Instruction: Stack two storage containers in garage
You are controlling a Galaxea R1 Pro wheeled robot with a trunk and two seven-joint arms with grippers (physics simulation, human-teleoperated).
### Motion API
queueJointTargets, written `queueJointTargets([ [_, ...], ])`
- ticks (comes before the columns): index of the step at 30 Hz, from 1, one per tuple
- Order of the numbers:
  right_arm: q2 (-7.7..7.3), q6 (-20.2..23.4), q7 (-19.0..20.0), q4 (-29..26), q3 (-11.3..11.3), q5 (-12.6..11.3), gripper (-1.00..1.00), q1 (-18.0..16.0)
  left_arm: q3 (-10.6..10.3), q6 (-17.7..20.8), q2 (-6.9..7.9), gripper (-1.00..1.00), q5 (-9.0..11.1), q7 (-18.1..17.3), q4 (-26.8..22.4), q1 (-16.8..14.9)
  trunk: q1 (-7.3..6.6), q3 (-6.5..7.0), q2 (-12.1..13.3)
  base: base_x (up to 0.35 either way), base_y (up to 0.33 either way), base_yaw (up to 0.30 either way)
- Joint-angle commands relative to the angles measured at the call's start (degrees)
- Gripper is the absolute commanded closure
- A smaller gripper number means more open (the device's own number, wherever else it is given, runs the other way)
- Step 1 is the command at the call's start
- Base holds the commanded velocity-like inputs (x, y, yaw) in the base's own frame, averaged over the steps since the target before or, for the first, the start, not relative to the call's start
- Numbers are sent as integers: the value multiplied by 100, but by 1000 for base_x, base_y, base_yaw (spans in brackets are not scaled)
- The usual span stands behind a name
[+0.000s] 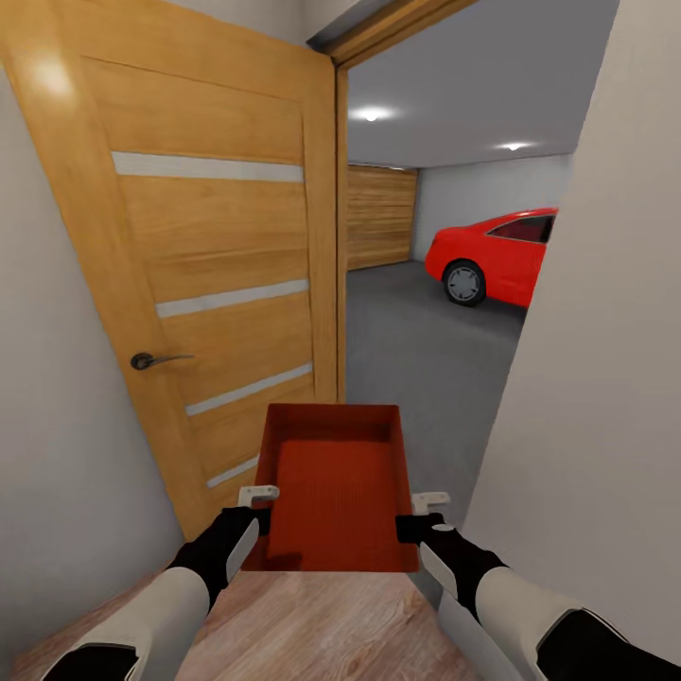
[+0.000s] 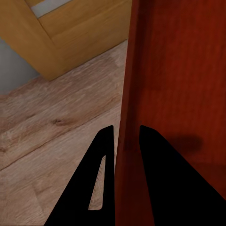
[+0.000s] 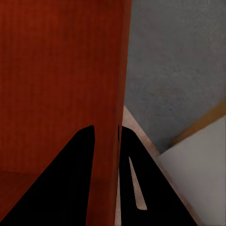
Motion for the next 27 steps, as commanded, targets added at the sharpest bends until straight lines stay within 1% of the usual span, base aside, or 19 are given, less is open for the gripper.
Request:
queueJointTargets([
  [1, -123, 35, -28, 263, 58, -173, 100, -3, -29, 5, 80, 100, 104, 34, -192, -6, 6, -14, -14, 196, 217, 0],
  [4, -123, 32, -28, 263, 58, -170, 100, -3, -29, 5, 80, 100, 103, 36, -192, -6, 6, -14, -14, 196, 210, -17],
  [7, -121, 33, -30, 263, 58, -171, 100, -3, -29, 5, 80, 100, 102, 36, -192, -6, 6, -14, -14, 185, 173, -151],
  [27, -122, 35, -31, 263, 58, -174, 100, -3, -29, 5, 79, 100, 100, 33, -192, -6, 6, -14, -14, 151, 126, -245],
])
